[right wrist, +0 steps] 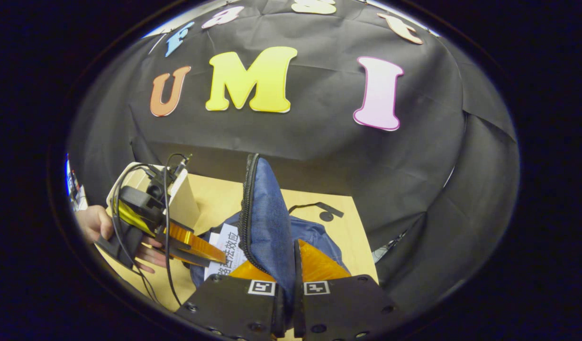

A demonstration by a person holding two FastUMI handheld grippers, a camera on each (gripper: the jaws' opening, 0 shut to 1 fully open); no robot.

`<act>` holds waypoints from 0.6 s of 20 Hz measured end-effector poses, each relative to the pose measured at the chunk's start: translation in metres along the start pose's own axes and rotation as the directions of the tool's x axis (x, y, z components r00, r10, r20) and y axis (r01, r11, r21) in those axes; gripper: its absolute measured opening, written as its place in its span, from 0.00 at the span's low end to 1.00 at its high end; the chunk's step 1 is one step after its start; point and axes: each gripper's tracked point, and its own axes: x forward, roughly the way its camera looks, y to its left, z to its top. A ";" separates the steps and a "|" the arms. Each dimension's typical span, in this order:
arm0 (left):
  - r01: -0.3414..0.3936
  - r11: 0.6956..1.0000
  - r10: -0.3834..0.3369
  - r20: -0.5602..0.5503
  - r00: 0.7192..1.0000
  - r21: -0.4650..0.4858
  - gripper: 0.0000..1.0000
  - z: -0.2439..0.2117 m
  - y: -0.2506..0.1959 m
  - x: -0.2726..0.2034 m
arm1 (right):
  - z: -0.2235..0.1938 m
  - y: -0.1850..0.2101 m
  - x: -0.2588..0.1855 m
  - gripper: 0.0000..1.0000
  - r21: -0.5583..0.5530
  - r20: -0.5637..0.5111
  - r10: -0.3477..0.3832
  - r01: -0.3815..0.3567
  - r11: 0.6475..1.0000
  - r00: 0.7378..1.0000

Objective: Open the schoolbag, grab two books from the bookshelf and put them into the schoolbag.

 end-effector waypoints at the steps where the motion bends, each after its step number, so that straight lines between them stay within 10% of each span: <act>1: -0.035 0.999 0.035 0.019 0.999 0.041 0.63 0.002 0.001 -0.007 | 0.000 0.001 0.000 0.07 0.000 0.000 0.001 -0.001 1.000 1.000; 12: -0.341 0.882 0.294 0.186 0.937 0.324 0.63 0.013 0.024 -0.112 | -0.012 0.034 -0.006 0.07 -0.020 -0.012 0.016 -0.016 1.000 1.000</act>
